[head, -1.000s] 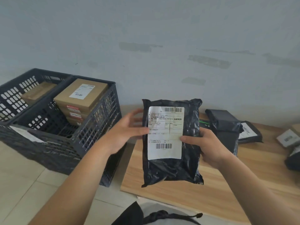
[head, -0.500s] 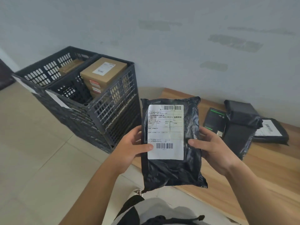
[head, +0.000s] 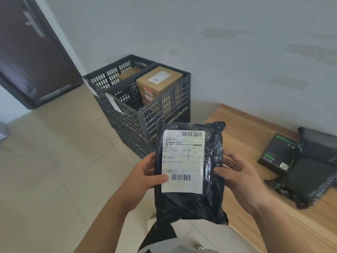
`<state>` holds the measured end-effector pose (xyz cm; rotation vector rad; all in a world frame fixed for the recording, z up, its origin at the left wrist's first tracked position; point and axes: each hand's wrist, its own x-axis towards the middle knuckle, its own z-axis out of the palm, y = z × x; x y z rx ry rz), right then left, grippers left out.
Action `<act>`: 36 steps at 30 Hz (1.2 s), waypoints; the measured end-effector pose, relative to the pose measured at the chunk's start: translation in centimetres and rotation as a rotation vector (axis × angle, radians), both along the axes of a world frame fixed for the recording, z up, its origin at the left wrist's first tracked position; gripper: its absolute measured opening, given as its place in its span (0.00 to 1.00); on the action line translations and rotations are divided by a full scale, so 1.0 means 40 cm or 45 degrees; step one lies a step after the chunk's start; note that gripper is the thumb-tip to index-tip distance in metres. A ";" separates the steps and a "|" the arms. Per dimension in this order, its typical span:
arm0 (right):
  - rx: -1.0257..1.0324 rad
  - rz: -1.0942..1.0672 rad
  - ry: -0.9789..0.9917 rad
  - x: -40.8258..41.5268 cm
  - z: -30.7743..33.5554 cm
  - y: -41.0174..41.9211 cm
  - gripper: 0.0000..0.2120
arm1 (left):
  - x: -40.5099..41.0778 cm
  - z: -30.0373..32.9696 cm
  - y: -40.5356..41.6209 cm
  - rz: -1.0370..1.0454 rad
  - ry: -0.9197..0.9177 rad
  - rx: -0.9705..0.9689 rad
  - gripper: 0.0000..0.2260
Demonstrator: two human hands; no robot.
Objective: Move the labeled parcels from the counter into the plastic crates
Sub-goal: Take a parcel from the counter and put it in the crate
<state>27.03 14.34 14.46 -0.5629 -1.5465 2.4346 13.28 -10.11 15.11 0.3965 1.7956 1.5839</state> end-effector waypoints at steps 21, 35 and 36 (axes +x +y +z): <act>0.366 0.112 -0.088 -0.282 0.090 -0.434 0.26 | -0.262 -0.019 -0.436 0.186 -0.105 0.267 0.25; 0.622 0.127 -0.262 -0.489 0.027 -0.715 0.28 | -0.438 -0.082 -0.727 0.228 -0.146 0.264 0.25; 0.649 0.127 -0.268 -0.511 0.028 -0.721 0.28 | -0.457 -0.088 -0.734 0.236 -0.151 0.253 0.25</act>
